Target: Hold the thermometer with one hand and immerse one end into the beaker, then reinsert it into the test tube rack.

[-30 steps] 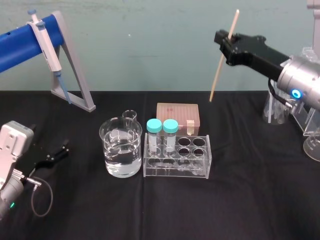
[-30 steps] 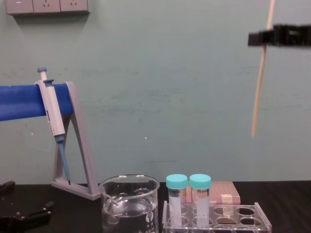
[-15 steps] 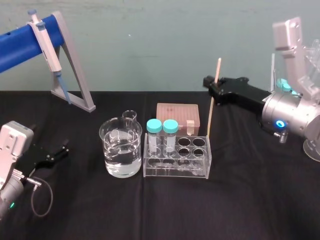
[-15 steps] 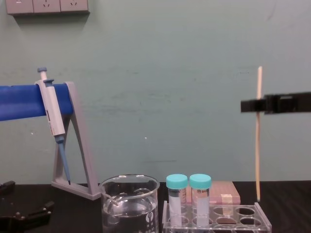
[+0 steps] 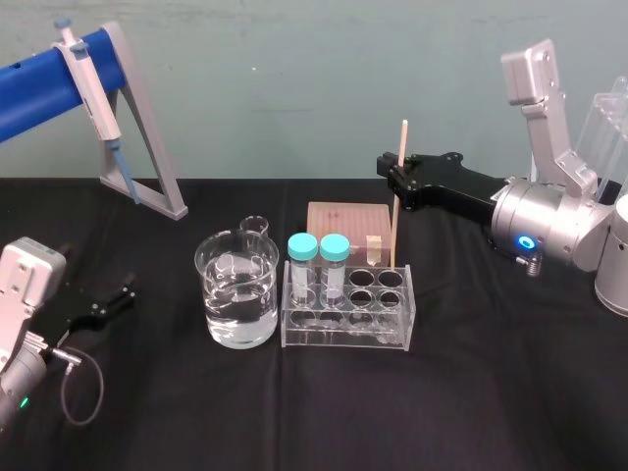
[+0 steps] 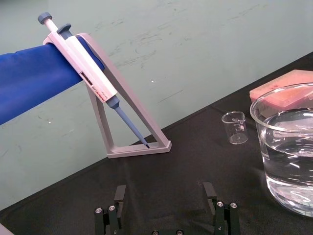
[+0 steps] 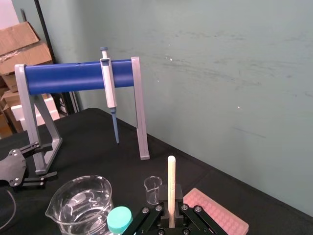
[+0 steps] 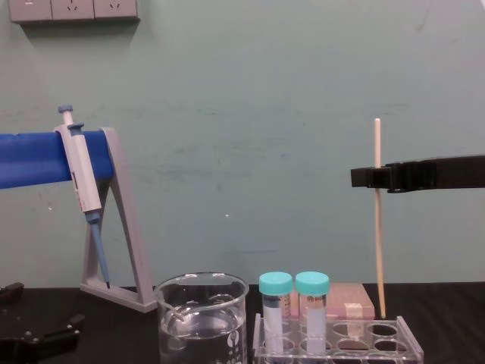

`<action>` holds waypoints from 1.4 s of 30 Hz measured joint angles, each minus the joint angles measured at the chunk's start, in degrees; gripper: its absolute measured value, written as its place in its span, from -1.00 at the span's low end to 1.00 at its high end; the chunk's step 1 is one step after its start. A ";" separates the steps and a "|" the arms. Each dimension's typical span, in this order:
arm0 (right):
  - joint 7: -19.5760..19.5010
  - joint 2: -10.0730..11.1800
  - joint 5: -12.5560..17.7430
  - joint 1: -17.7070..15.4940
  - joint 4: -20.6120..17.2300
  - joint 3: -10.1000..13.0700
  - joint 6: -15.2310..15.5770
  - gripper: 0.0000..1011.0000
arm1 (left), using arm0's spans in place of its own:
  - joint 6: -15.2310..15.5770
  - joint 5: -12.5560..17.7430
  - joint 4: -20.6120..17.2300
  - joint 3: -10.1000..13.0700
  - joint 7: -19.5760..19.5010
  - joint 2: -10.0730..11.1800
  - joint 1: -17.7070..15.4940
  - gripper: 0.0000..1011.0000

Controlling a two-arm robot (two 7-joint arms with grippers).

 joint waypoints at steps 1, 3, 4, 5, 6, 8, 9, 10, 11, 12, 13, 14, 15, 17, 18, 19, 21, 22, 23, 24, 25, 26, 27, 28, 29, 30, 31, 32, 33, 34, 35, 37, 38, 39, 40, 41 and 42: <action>0.08 -0.12 -0.09 0.10 0.22 -0.02 -0.13 -0.90 | 0.00 0.00 0.00 0.00 0.00 0.00 0.00 0.99; 0.35 -0.47 -0.42 0.28 0.86 -0.09 -0.54 -0.90 | 0.00 0.00 0.00 0.00 0.00 0.00 0.00 0.99; 0.46 -0.58 -0.51 0.33 1.10 -0.12 -0.67 -0.90 | 0.00 0.00 0.00 0.00 0.00 0.00 0.00 0.99; 0.53 -0.68 -0.62 0.38 1.33 -0.15 -0.78 -0.90 | 0.00 0.00 0.00 0.00 0.00 0.00 0.00 0.99; 0.71 -0.87 -0.84 0.46 1.83 -0.23 -0.98 -0.90 | 0.00 0.00 0.00 0.00 0.00 0.00 0.00 0.99; 0.98 -1.12 -1.05 0.59 2.52 -0.36 -1.23 -0.90 | 0.00 0.00 0.00 0.00 0.00 0.00 0.00 0.98; 1.22 -1.35 -1.32 0.75 3.10 -0.48 -1.45 -0.90 | 0.00 0.00 0.00 0.00 0.00 0.00 0.00 0.99; 1.36 -1.48 -1.41 0.83 3.43 -0.53 -1.57 -0.90 | 0.00 0.00 0.00 0.00 0.00 0.00 0.00 0.99; 1.49 -1.61 -1.53 0.93 3.75 -0.59 -1.68 -0.90 | 0.00 0.00 0.00 0.00 0.00 0.00 0.00 0.99; 1.72 -1.87 -1.77 1.14 4.39 -0.69 -1.85 -0.90 | 0.00 0.00 0.00 0.00 0.00 0.00 0.00 0.99; 1.84 -2.00 -1.86 1.22 4.69 -0.73 -1.93 -0.90 | 0.00 0.00 0.00 0.00 0.00 0.00 0.00 0.98; 1.94 -2.13 -1.97 1.32 4.98 -0.78 -2.01 -0.90 | 0.00 0.00 0.00 0.00 0.00 0.00 0.00 0.99; 2.15 -2.39 -2.17 1.52 5.40 -0.87 -2.14 -0.90 | 0.00 0.00 0.00 0.00 0.00 0.00 0.00 0.99; 2.53 -2.79 -2.46 1.80 6.35 -1.04 -2.29 -0.90 | 0.00 0.00 0.00 0.00 0.00 0.00 0.00 0.99; 2.65 -2.93 -2.54 1.86 6.62 -1.09 -2.34 -0.90 | 0.00 0.00 0.00 0.00 0.00 0.00 0.00 0.99; 2.76 -3.05 -2.63 1.91 6.93 -1.14 -2.37 -0.90 | 0.00 0.00 0.00 0.00 0.00 0.00 0.00 0.99; 2.91 -3.26 -2.76 1.98 7.42 -1.21 -2.39 -0.90 | 0.00 0.00 0.00 0.00 0.00 0.00 0.00 0.99; 3.07 -3.46 -2.91 2.04 7.82 -1.29 -2.40 -0.90 | 0.00 0.00 0.00 0.00 0.00 0.00 0.00 0.99; 3.16 -3.55 -2.98 2.06 8.02 -1.33 -2.40 -0.90 | 0.00 0.00 0.00 0.00 0.00 0.00 0.00 0.99; 3.23 -3.66 -3.07 2.10 8.27 -1.37 -2.40 -0.90 | 0.00 0.00 0.00 0.00 0.00 0.00 0.00 0.99; 3.29 -3.74 -3.13 2.13 8.48 -1.40 -2.41 -0.90 | 0.00 0.00 0.00 0.00 0.00 0.00 0.00 0.99; 3.39 -3.88 -3.23 2.14 8.87 -1.44 -2.42 -0.90 | 0.00 0.00 0.00 0.00 0.00 0.00 0.00 0.99; 3.41 -3.93 -3.28 2.14 8.99 -1.45 -2.42 -0.90 | 0.00 0.00 0.00 0.00 0.00 0.00 0.00 0.99; 3.47 -4.06 -3.40 2.13 9.29 -1.45 -2.42 -0.90 | 0.00 0.00 0.00 0.00 0.00 0.00 0.00 0.99; 3.49 -4.11 -3.45 2.12 9.42 -1.45 -2.42 -0.90 | 0.00 0.00 0.00 0.00 0.00 0.00 0.00 0.99; 3.53 -4.17 -3.50 2.08 9.54 -1.45 -2.41 -0.90 | 0.00 0.00 0.00 0.00 0.00 0.00 0.00 0.99; 3.55 -4.21 -3.55 2.04 9.66 -1.45 -2.39 -0.90 | 0.00 0.00 0.00 0.00 0.00 0.00 0.00 0.99; 3.59 -4.30 -3.61 1.97 9.88 -1.45 -2.35 -0.90 | 0.00 0.00 0.00 0.00 0.00 0.00 0.00 0.99; 3.60 -4.34 -3.65 1.93 9.98 -1.45 -2.32 -0.90 | 0.00 0.00 0.00 0.00 0.00 0.00 0.00 0.99; 3.61 -4.41 -3.74 1.83 10.16 -1.43 -2.24 -0.90 | 0.00 0.00 0.00 0.00 0.00 0.00 0.00 0.99; 3.61 -4.44 -3.77 1.79 10.20 -1.42 -2.22 -0.90 | 0.00 0.00 0.00 0.00 0.00 0.00 0.00 0.99; 3.61 -4.50 -3.86 1.63 10.31 -1.37 -2.15 -0.90 | 0.00 0.00 0.00 0.00 0.00 0.00 0.00 0.99; 3.60 -4.55 -3.92 1.51 10.40 -1.32 -2.08 -0.90 | 0.00 0.00 0.00 0.00 0.00 0.00 0.00 0.99; 3.59 -4.58 -3.95 1.44 10.46 -1.27 -2.04 -0.90 | 0.00 0.00 0.00 0.00 0.00 0.00 0.00 0.99; 3.58 -4.59 -3.96 1.35 10.49 -1.22 -1.99 -0.90 | 0.00 0.00 0.00 0.00 0.00 0.00 0.00 0.99; 3.58 -4.61 -3.98 1.27 10.53 -1.19 -1.96 -0.90 | 0.00 0.00 0.00 0.00 0.00 0.00 0.00 0.99; 3.57 -4.63 -4.01 1.19 10.58 -1.16 -1.92 -0.90 | 0.00 0.00 0.00 0.00 0.00 0.00 0.00 0.99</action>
